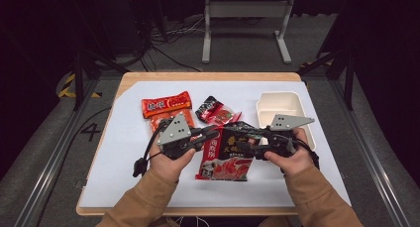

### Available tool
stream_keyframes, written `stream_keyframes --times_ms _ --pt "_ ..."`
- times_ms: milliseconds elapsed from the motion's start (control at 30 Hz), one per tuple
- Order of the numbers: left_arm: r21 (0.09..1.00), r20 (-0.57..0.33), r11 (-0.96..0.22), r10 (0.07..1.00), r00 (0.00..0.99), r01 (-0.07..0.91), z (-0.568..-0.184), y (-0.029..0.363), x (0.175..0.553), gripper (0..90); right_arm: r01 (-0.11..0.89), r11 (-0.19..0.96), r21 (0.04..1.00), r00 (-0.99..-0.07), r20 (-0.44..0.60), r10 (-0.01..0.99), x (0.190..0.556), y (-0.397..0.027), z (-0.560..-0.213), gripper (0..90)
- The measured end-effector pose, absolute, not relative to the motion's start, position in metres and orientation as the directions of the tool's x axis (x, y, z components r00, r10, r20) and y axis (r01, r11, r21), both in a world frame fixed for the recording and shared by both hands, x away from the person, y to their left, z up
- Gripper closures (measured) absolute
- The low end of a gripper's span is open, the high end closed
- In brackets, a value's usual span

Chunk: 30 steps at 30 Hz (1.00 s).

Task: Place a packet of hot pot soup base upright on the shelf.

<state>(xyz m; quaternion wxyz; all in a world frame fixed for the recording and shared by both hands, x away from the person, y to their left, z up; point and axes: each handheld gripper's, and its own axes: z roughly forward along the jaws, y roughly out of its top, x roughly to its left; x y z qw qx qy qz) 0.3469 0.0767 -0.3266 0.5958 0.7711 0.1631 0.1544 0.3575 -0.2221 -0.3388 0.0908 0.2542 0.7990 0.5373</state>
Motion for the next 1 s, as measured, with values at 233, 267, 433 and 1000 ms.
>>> stream_keyframes --times_ms 233,267,433,1000 --pt "0.970 0.046 -0.233 0.441 0.896 0.065 -0.327 0.078 0.346 86.7 0.337 0.298 0.893 -0.874 0.179 0.452 0.364 -0.216 -0.337 58.2" --pt "0.970 0.042 -0.231 0.446 0.894 0.070 -0.328 0.078 0.347 86.7 0.337 0.306 0.890 -0.876 0.178 0.448 0.366 -0.215 -0.337 59.9" --pt "0.971 0.040 -0.227 0.447 0.893 0.070 -0.328 0.079 0.347 86.7 0.332 0.315 0.889 -0.882 0.175 0.437 0.368 -0.215 -0.337 66.5" --pt "0.976 -0.015 -0.192 0.430 0.903 0.108 -0.324 0.084 0.354 74.4 0.238 0.415 0.878 -0.921 0.069 0.382 0.374 -0.216 -0.316 82.3"
